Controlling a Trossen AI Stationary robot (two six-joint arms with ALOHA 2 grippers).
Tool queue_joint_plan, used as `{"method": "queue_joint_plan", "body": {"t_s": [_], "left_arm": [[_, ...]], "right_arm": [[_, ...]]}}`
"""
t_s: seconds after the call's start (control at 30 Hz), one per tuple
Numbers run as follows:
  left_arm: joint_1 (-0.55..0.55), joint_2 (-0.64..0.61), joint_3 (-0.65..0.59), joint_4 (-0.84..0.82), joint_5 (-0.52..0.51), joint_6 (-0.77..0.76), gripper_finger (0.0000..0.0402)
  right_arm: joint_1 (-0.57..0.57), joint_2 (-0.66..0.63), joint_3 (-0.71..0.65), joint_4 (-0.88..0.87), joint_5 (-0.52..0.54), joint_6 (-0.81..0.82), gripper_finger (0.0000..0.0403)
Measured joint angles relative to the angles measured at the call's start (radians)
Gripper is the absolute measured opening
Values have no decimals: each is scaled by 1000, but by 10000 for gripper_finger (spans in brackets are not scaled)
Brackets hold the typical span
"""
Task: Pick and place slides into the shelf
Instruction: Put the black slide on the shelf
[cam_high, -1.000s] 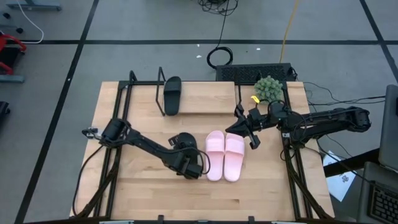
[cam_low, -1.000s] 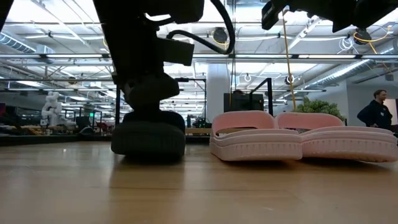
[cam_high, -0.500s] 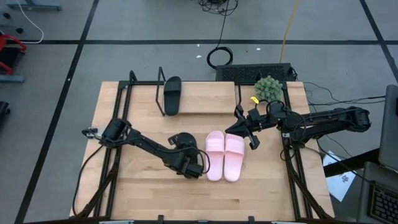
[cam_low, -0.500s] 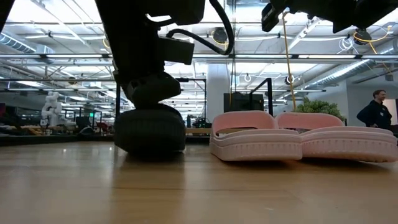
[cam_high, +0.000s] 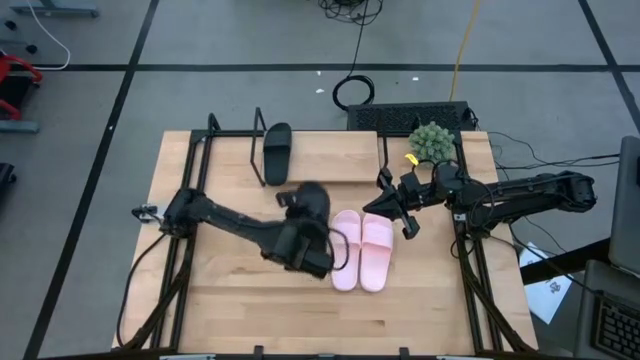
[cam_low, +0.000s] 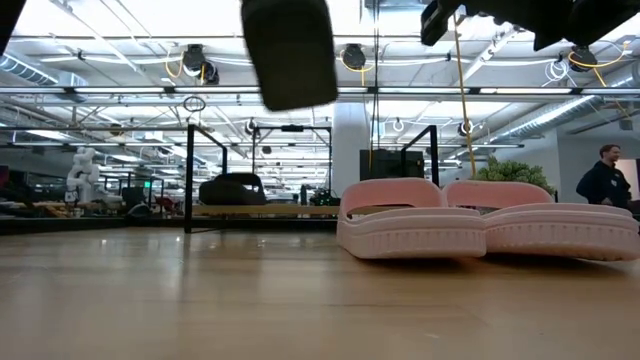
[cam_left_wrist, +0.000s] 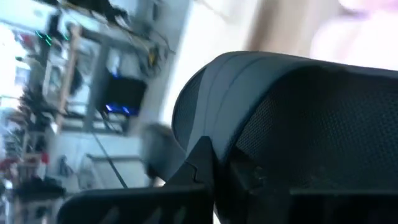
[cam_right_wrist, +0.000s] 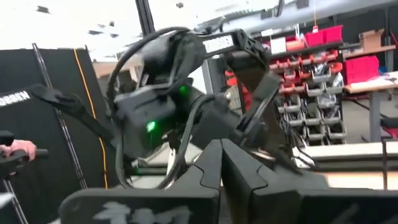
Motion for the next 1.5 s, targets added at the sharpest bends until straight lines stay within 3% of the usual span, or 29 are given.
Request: {"method": "queue_joint_plan", "body": {"t_s": [0.3, 0.47, 0.57, 0.63, 0.77, 0.9, 1.0, 1.17, 1.5], "left_arm": [[248, -69, 22, 24, -97, 339, 0], [375, -71, 19, 266, -35, 652, 0], [439, -74, -17, 461, 59, 825, 0], [477, -73, -55, 518, 67, 905, 0], [552, -72, -155, 641, 178, 959, 0], [602, -70, -246, 704, 162, 1013, 0], [638, -72, -303, 819, 242, 1025, 0], [681, -73, -367, 980, 267, 1080, 0], [723, -72, -381, 968, 302, 1070, 0]], "right_arm": [[0, 0, 0, 150, 52, 63, 0], [-2, 0, 0, 153, 131, 40, 0], [-9, 0, 0, 152, 132, 35, 0], [-15, 0, 0, 153, 132, 33, 0], [-47, 0, 0, 153, 131, 32, 0], [-98, 0, 0, 153, 131, 9, 0], [-146, 0, 0, 153, 131, 6, 0], [-208, 0, 0, 153, 131, 15, 0], [-279, 0, 0, 153, 130, 14, 0]]}}
